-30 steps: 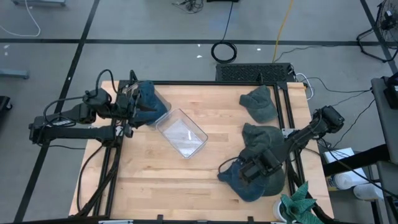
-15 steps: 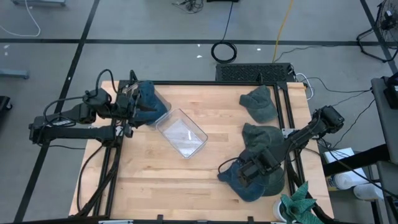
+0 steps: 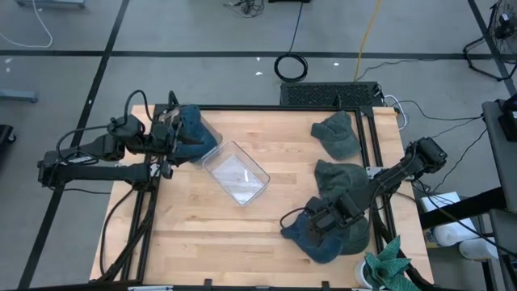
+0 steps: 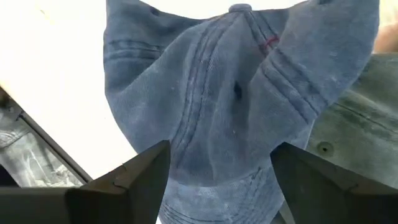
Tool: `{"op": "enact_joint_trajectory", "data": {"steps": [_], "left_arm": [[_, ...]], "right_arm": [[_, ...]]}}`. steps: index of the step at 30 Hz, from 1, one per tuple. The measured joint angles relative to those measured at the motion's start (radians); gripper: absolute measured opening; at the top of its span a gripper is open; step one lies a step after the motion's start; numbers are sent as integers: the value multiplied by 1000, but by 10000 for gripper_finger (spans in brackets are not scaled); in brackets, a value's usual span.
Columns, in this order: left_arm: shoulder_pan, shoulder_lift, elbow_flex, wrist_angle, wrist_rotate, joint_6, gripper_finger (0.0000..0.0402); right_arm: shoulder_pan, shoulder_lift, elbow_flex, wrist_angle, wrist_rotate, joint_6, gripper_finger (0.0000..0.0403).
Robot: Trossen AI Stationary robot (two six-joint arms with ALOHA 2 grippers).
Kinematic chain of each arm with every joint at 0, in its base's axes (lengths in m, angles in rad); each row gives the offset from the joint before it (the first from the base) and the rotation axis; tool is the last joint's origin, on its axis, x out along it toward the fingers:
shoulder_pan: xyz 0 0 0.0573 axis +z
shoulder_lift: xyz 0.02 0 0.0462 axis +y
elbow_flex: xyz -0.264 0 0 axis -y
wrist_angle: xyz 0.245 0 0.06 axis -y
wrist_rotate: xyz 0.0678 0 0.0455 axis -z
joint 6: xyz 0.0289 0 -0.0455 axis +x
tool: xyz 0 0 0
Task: Pick & Place hat
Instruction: Put the blue cap into the top transparent bin
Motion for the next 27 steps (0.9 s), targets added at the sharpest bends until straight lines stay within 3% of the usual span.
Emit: {"op": "enact_joint_trajectory", "data": {"steps": [27], "left_arm": [[0, 0, 0, 0, 0, 0, 186]], "right_arm": [[0, 0, 0, 0, 24, -44, 184]]}}
